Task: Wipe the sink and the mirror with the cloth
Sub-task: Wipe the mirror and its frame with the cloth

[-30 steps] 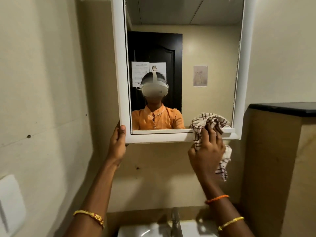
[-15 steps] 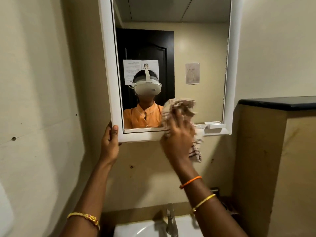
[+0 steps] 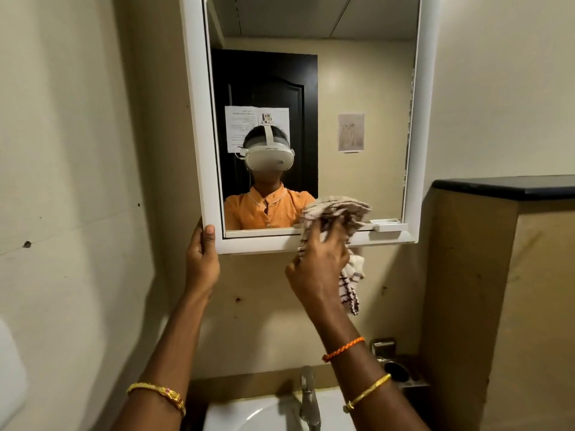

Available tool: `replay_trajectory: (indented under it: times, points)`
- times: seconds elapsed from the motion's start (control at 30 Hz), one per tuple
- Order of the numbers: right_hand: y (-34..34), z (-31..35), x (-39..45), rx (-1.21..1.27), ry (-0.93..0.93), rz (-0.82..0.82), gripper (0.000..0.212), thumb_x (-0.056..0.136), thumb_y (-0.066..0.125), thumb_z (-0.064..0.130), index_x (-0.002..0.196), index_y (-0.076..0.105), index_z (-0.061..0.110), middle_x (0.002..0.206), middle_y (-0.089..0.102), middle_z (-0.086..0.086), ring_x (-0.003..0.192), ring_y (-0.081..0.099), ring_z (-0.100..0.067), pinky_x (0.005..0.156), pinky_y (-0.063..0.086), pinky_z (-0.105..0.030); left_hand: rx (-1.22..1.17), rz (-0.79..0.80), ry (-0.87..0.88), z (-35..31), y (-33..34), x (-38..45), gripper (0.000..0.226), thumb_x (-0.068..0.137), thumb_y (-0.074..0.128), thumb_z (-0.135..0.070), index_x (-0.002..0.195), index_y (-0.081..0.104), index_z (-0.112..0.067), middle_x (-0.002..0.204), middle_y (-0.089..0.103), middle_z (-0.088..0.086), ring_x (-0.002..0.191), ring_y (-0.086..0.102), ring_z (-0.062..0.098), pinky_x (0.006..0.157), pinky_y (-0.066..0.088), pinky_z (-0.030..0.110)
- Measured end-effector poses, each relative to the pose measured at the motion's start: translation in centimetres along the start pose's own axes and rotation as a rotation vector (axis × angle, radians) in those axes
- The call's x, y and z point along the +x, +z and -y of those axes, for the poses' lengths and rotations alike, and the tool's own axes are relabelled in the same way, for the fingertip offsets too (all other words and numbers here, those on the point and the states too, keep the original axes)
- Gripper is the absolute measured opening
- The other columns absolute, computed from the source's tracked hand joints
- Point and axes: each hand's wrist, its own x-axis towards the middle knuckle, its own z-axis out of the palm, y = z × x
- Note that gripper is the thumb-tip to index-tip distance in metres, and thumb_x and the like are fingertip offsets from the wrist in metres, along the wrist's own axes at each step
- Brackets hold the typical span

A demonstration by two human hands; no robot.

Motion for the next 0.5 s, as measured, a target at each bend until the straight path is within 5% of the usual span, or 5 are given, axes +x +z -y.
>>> replay_trajectory:
  times: [0.17, 0.27, 0.33, 0.4, 0.5]
  points:
    - [1.2, 3.3, -2.3, 0.139, -0.235, 0.172, 0.074, 0.073, 0.062, 0.008, 0.141, 0.034, 0.019, 0.159, 0.003, -0.014, 0.146, 0.005, -0.03, 0.119, 0.01, -0.048, 0.018, -0.035, -0.032, -0.3, 0.1, -0.2, 0.044, 0.099, 0.036, -0.031, 0.136, 0.045, -0.009, 0.137, 0.052, 0.011, 0.128, 0.047, 0.026, 0.098, 0.035, 0.023]
    - [-0.5, 4.2, -1.8, 0.423, -0.274, 0.257, 0.062, 0.076, 0.058, 0.005, 0.136, 0.046, 0.016, 0.153, 0.031, -0.011, 0.14, 0.029, -0.026, 0.115, 0.026, -0.036, -0.042, -0.043, -0.09, -0.3, 0.2, -0.7, 0.044, 0.098, 0.04, -0.03, 0.136, 0.044, -0.008, 0.139, 0.048, 0.02, 0.128, 0.045, 0.034, 0.104, 0.038, 0.036]
    - [-2.1, 3.9, -1.0, 0.714, -0.165, 0.359, 0.051, 0.083, 0.056, 0.003, 0.132, 0.053, 0.014, 0.137, 0.053, -0.006, 0.121, 0.051, -0.019, 0.102, 0.039, -0.024, -0.013, -0.118, -0.12, -0.4, 0.4, -1.7, 0.047, 0.096, 0.045, -0.031, 0.139, 0.038, -0.013, 0.143, 0.042, 0.016, 0.126, 0.046, 0.027, 0.102, 0.036, 0.031]
    - [-3.2, 3.0, -0.1, 1.008, -0.006, 0.447, 0.043, 0.079, 0.056, 0.003, 0.119, 0.061, 0.016, 0.12, 0.061, 0.004, 0.105, 0.059, -0.016, 0.093, 0.048, -0.03, 0.006, -0.228, -0.069, -1.0, 0.5, -3.3, 0.045, 0.093, 0.051, -0.028, 0.134, 0.042, -0.011, 0.137, 0.044, 0.017, 0.111, 0.049, 0.02, 0.093, 0.039, 0.027]
    - [-4.5, 1.3, 0.8, 1.29, 0.125, 0.461, 0.053, 0.057, 0.054, 0.007, 0.106, 0.07, 0.017, 0.135, 0.051, -0.014, 0.119, 0.053, -0.037, 0.097, 0.047, -0.054, -0.096, -0.196, -0.067, -1.9, 0.7, -6.1, 0.02, 0.091, 0.052, -0.033, 0.099, 0.057, -0.015, 0.106, 0.062, 0.016, 0.082, 0.057, 0.023, 0.067, 0.046, 0.032]
